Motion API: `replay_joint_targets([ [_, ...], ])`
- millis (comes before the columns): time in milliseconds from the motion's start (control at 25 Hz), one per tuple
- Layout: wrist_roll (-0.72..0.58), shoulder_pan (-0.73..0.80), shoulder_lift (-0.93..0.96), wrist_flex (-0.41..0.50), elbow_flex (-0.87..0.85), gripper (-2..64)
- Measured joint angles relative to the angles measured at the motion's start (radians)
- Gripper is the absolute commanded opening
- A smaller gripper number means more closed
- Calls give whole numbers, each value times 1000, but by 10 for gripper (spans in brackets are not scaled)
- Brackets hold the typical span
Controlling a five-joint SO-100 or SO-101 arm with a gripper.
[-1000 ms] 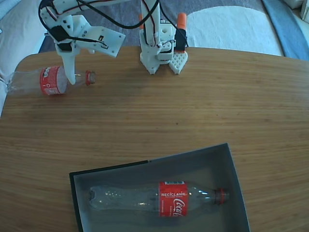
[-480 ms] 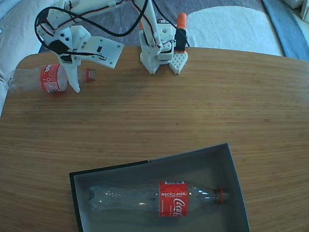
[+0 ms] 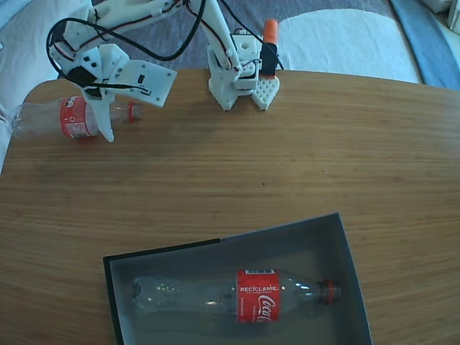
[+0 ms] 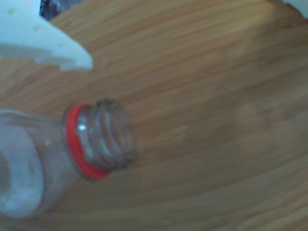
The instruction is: Grasp the bottles and put them in the box.
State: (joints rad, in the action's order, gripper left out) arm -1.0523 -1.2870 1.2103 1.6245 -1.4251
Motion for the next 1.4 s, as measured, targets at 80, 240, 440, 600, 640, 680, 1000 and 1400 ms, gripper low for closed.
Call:
replay_joint_targets([
  [80,-40,-9,-14,0,11,549],
  [240,-58,-9,-41,0,25,549],
  [440,-100,-14,-67,0,26,548],
  [600,-144,-28,-71,0,26,548],
  [640,-156,-26,-71,0,26,548],
  [680,-170,-23,-71,0,26,548],
  [1000,-218,-38,-137,0,94,548],
  [1400,-218,-51,-249,0,202,548],
])
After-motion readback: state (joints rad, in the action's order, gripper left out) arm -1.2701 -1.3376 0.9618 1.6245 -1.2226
